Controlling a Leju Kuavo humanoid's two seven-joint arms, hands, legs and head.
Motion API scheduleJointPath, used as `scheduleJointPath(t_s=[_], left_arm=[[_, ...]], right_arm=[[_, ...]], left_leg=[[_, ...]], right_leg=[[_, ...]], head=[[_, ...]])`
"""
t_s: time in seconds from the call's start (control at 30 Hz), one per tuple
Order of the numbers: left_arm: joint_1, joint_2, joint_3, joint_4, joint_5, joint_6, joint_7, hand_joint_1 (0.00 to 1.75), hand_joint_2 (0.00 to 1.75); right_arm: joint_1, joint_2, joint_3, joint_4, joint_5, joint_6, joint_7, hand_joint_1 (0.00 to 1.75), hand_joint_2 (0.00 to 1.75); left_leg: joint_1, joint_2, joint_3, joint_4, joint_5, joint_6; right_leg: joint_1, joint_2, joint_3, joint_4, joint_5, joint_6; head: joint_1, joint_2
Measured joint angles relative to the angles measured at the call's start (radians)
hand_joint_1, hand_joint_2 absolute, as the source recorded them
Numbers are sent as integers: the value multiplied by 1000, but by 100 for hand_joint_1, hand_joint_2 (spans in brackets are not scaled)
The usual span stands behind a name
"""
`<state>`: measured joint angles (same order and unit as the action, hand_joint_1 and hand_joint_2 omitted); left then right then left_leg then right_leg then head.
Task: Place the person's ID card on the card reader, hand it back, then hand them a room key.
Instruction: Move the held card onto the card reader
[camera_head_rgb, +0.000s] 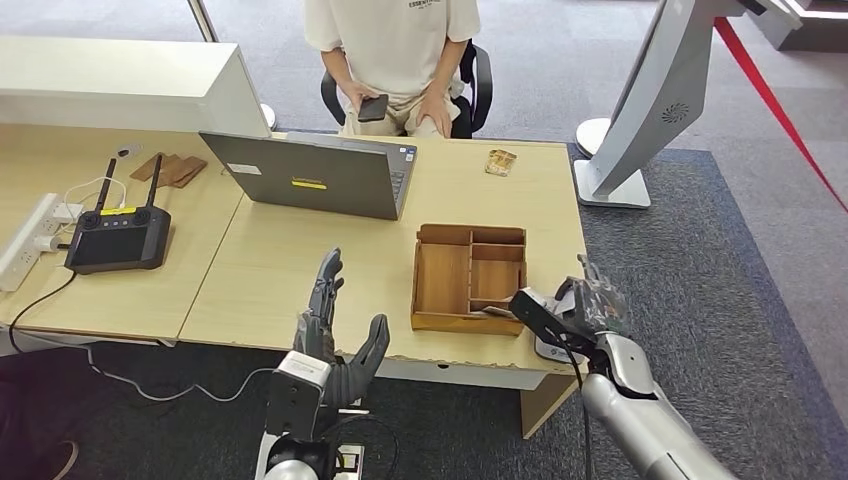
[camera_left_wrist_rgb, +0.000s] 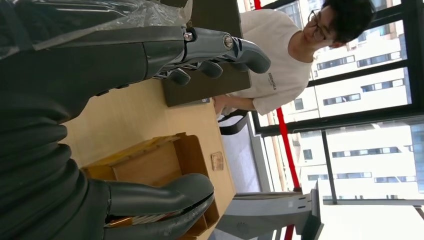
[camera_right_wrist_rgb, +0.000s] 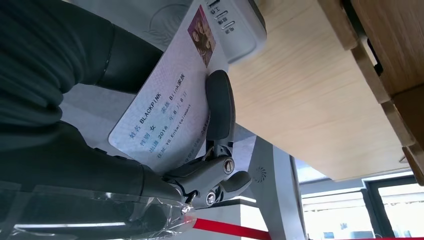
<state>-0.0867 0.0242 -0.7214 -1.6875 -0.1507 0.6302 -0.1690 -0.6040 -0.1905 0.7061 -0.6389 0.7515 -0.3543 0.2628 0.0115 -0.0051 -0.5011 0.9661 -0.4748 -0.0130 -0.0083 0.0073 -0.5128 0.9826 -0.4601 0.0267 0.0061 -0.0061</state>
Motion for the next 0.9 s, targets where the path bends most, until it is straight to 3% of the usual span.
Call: scheduleJointPath(t_s=[0.9], left_arm=[[3, 9, 0, -20, -13, 0, 26, 0, 175]], right_arm=[[10, 0, -3, 25, -44, 28, 12, 175, 175]], left_leg=[[0, 0, 2, 0, 0, 0]], right_leg=[[0, 0, 1, 0, 0, 0]], head=[[0, 0]])
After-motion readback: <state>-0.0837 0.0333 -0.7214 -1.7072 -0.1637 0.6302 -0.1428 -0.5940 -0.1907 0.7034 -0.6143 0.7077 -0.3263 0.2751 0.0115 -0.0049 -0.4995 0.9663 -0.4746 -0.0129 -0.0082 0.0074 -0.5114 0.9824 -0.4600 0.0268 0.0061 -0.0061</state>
